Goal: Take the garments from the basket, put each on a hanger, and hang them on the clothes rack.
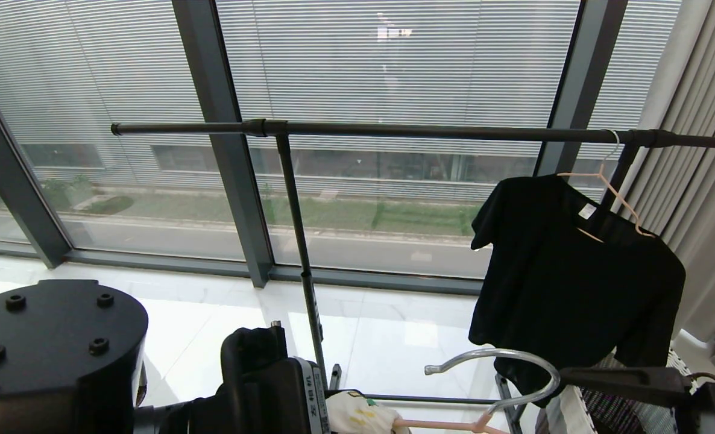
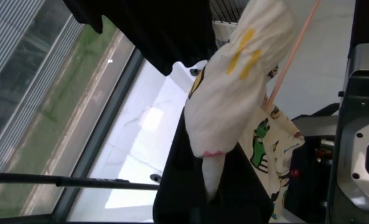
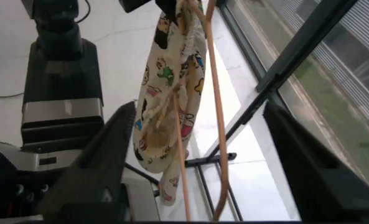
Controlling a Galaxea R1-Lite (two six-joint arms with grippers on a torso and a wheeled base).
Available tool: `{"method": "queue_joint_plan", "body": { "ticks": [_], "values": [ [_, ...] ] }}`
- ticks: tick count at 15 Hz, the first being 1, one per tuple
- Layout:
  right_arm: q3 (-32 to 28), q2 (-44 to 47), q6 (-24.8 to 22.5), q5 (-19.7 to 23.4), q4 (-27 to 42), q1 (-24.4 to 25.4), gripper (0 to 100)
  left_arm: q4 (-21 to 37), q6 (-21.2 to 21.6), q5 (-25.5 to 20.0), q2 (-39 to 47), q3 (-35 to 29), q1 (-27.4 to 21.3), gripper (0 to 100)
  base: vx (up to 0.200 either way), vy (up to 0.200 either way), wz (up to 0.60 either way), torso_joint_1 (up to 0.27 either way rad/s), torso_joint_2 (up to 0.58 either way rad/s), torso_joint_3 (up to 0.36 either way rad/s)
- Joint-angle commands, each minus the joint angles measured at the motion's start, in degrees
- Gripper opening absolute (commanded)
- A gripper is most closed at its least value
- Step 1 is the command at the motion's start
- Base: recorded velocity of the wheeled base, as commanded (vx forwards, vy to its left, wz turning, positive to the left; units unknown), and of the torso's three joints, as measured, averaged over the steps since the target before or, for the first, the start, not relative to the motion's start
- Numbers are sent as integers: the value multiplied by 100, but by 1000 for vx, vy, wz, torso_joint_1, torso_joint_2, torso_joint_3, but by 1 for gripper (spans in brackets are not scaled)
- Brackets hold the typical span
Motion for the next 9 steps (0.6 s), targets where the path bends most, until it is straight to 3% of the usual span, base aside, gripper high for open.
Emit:
{"method": "queue_joint_plan", "body": {
  "ticks": [1,3,5,9],
  "values": [
    [19,-83,1,-154,3,-201,100,-1,-10,10,-16,105,271,0,0,0,0,0,0,0],
    [54,-153,-7,-172,47,-297,100,-1,-37,10,-51,166,763,0,0,0,0,0,0,0],
    [54,-127,-7,-136,65,-297,100,-45,-459,-26,-112,52,1246,0,0,0,0,0,0,0],
    [204,31,19,-128,56,-297,100,-107,-1162,282,-121,-343,1449,0,0,0,0,0,0,0]
  ]
}}
